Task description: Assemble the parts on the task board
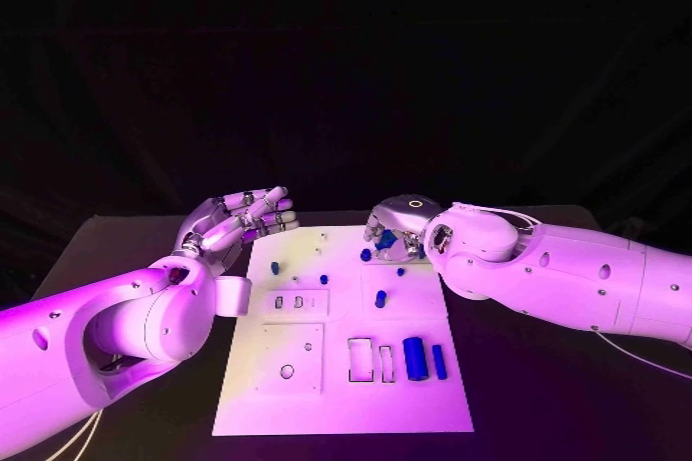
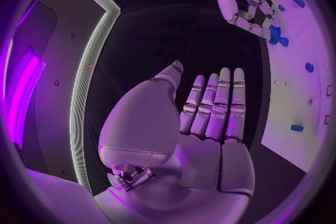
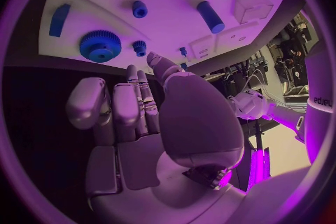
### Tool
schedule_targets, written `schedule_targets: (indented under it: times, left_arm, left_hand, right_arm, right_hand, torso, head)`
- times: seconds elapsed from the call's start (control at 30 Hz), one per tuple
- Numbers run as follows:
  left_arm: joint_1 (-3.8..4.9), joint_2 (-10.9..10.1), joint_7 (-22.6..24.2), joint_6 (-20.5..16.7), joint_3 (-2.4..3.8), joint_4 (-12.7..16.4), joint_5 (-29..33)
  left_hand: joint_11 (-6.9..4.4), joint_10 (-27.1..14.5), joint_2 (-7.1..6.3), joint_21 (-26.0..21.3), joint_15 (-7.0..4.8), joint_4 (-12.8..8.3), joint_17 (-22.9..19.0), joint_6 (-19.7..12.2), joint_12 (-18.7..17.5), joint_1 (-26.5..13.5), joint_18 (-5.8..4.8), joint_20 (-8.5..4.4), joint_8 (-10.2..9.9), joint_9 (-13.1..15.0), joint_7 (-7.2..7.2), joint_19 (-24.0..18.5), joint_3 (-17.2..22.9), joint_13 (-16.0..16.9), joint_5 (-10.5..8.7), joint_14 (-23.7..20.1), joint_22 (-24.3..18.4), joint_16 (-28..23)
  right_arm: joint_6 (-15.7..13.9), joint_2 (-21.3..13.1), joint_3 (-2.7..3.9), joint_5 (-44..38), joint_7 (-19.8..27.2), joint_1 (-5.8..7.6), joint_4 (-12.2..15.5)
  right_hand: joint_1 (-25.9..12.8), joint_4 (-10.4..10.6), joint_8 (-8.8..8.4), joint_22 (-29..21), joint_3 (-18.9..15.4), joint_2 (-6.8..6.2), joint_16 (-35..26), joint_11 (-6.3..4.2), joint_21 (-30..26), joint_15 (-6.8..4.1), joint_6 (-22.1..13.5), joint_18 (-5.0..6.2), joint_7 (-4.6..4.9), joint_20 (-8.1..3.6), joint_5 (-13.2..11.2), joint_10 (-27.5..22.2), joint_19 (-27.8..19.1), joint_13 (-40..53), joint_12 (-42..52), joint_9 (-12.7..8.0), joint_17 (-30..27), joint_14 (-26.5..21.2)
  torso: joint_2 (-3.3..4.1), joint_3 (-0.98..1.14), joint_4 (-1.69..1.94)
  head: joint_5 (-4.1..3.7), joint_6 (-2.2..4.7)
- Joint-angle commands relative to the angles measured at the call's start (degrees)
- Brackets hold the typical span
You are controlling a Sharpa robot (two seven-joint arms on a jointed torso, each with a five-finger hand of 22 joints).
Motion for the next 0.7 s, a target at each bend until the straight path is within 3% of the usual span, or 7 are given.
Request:
schedule_targets:
  times: [0.03,0.7]
  left_arm:
    - [0.20,-0.1,0.1,1.3,0.08,0.5,0.0]
    - [0.77,-0.8,0.0,1.7,0.13,2.1,0.0]
  left_hand:
    - [0.14,0.3,0.43,0.3,0.03,-0.3,0.0,0.2,-0.2,-0.4,0.67,-0.02,-0.2,0.0,1.09,0.5,0.0,0.0,-0.10,0.5,0.1,-0.2]
    - [0.24,0.2,0.46,0.5,0.09,-0.2,0.0,0.2,-0.5,-0.7,0.65,-0.05,-0.5,0.0,1.20,0.6,-0.2,0.0,-0.11,0.5,0.1,-0.4]
  right_arm:
    - [2.6,0.5,0.03,-3.3,-1.8,0.03,-0.3]
    - [3.6,2.6,-0.04,-3.8,-2.2,-0.02,-2.0]
  right_hand:
    - [0.2,0.4,-0.26,1.5,0.1,-0.50,1.2,0.06,1.1,0.50,-0.6,-1.12,0.05,0.09,-0.2,-0.5,0.4,0.1,0.2,0.1,1.2,2.8]
    - [0.9,1.1,-0.09,8.6,1.8,0.06,5.8,0.01,6.4,0.53,-0.1,-2.01,0.22,0.45,0.8,0.3,1.5,0.3,1.1,0.3,5.8,3.0]
  torso:
    - [0.55,-0.09,0.38]
    - [1.87,-0.11,1.22]
  head:
    - [-0.13,0.14]
    - [-0.56,0.68]
